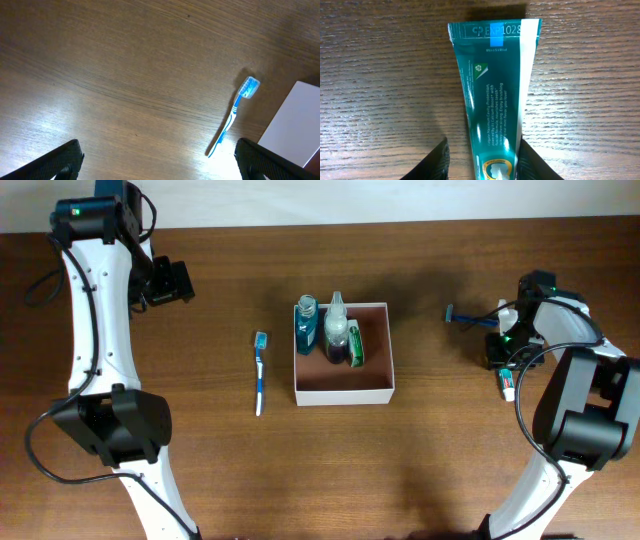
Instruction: Pack container
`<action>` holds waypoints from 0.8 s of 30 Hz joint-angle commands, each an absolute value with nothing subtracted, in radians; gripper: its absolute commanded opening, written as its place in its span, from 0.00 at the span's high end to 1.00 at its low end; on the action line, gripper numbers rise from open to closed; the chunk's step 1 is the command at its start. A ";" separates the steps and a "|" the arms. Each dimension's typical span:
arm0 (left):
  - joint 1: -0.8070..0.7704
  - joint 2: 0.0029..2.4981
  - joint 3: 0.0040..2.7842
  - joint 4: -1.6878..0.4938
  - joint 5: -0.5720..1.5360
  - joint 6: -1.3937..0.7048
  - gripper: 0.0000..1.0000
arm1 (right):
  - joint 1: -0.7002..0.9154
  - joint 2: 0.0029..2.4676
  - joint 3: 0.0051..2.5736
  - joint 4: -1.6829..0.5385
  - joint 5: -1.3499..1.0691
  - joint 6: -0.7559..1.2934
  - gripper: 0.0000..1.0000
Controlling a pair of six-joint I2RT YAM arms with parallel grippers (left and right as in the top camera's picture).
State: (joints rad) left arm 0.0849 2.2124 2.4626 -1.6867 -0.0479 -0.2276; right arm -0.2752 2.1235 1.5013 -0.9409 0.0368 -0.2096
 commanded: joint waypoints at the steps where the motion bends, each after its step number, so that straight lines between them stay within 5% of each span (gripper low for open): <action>1: 0.088 2.193 2.456 -1.687 -0.041 -0.230 0.01 | -0.277 2.135 1.469 -0.949 0.064 -0.200 0.62; 14: 0.088 2.193 2.456 -1.687 -0.041 -0.230 0.01 | -0.277 2.135 1.469 -0.922 0.064 -0.158 0.88; 24: 0.088 2.193 2.456 -1.687 -0.041 -0.230 0.00 | -0.277 2.135 1.470 -0.908 0.060 -0.140 0.90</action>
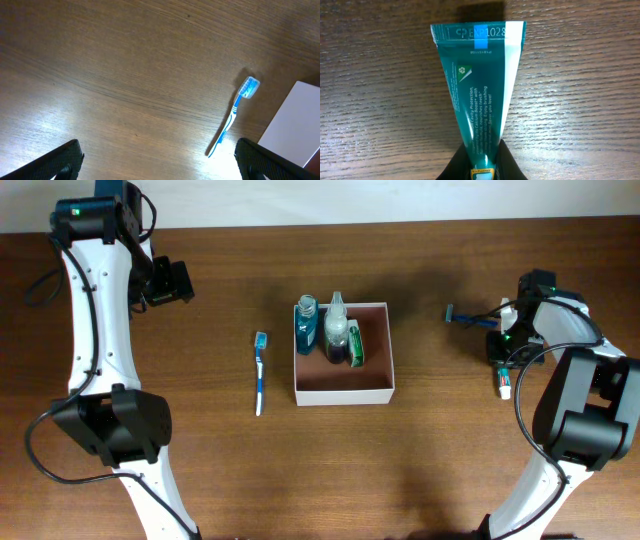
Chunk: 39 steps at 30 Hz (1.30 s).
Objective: Pack container
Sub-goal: 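Lift the toothpaste tube and carry it left over the box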
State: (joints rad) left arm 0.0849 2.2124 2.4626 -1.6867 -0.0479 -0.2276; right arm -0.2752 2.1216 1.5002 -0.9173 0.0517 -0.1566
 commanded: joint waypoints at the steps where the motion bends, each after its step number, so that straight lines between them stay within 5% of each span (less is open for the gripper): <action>1: 0.088 2.193 2.456 -1.687 -0.041 -0.230 0.01 | -0.277 2.135 1.470 -0.908 0.060 -0.140 0.90; 28: 0.088 2.193 2.456 -1.687 -0.041 -0.230 0.01 | -0.259 2.133 1.955 -1.303 -0.161 -0.140 0.94; 39: 0.088 2.193 2.456 -1.687 -0.041 -0.230 0.01 | -0.072 2.133 2.097 -1.406 -0.184 -0.097 0.94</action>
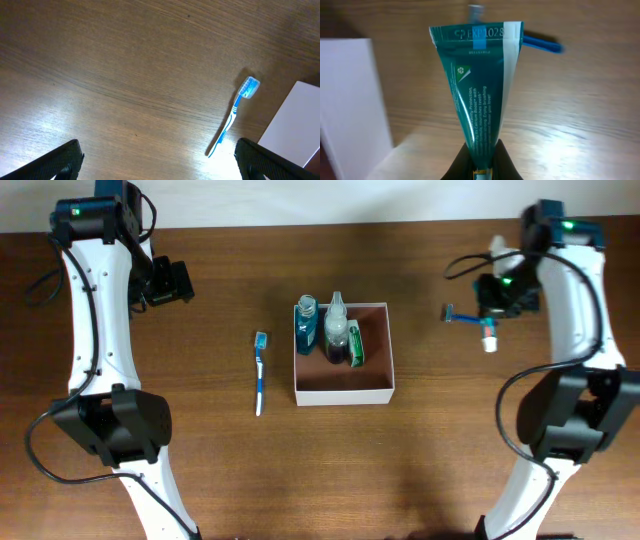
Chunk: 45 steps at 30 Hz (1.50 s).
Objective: Pack container
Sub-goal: 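Lift the toothpaste tube and carry it left over the box, then lower the toothpaste into the box and open the right gripper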
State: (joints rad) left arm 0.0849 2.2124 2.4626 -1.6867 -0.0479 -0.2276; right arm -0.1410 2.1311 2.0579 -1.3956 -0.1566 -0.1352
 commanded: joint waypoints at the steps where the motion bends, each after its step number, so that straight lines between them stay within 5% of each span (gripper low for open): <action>1: 0.088 2.193 2.456 -1.687 -0.041 -0.230 0.01 | -0.050 2.133 2.102 -1.408 -0.185 -0.083 0.94; 37: 0.088 2.193 2.456 -1.687 -0.041 -0.230 0.00 | 0.332 2.133 2.113 -1.373 -0.244 0.223 0.82; 45: 0.088 2.193 2.456 -1.687 -0.041 -0.230 0.01 | 0.249 2.133 2.123 -1.369 -0.202 0.222 0.66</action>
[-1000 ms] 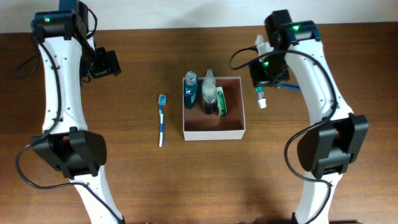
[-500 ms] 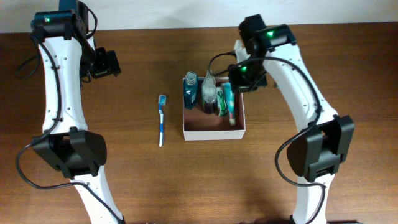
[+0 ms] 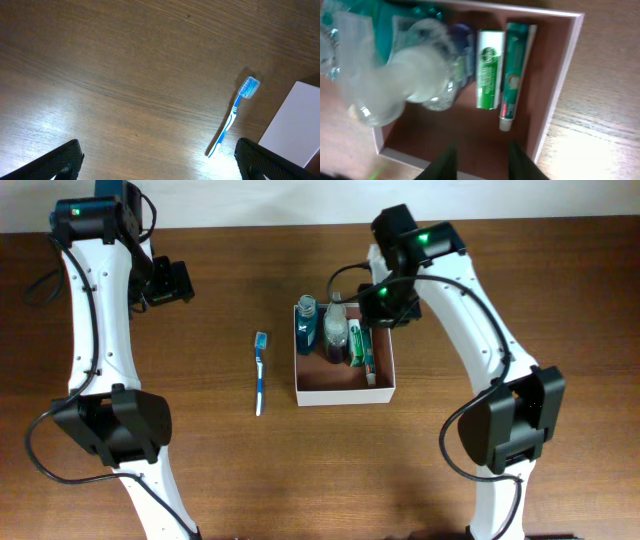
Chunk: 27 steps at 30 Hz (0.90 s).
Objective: Pack container
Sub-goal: 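Lower the toothpaste into the box and open the right gripper, then raise the right gripper and move it right over the blue razor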
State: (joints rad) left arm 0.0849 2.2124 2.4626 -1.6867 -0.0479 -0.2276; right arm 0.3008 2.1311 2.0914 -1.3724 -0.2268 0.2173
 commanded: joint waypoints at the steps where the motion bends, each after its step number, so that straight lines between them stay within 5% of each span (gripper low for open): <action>1: 0.088 2.193 2.456 -1.687 -0.041 -0.230 0.01 | 0.230 2.132 2.128 -1.369 -0.202 0.222 0.60; 12: 0.088 2.193 2.456 -1.687 -0.041 -0.230 0.00 | -0.012 2.133 2.167 -1.356 -0.202 0.033 0.00; 22: 0.088 2.193 2.456 -1.687 -0.041 -0.230 0.01 | -0.109 2.133 2.164 -1.391 -0.361 0.067 0.01; 27: 0.088 2.193 2.456 -1.687 -0.041 -0.230 0.01 | -0.127 2.133 2.161 -1.378 -0.238 0.583 0.01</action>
State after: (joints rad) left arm 0.0849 2.2124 2.4626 -1.6867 -0.0479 -0.2276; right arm -0.1108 2.1311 2.1487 -1.3731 -0.2901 0.2520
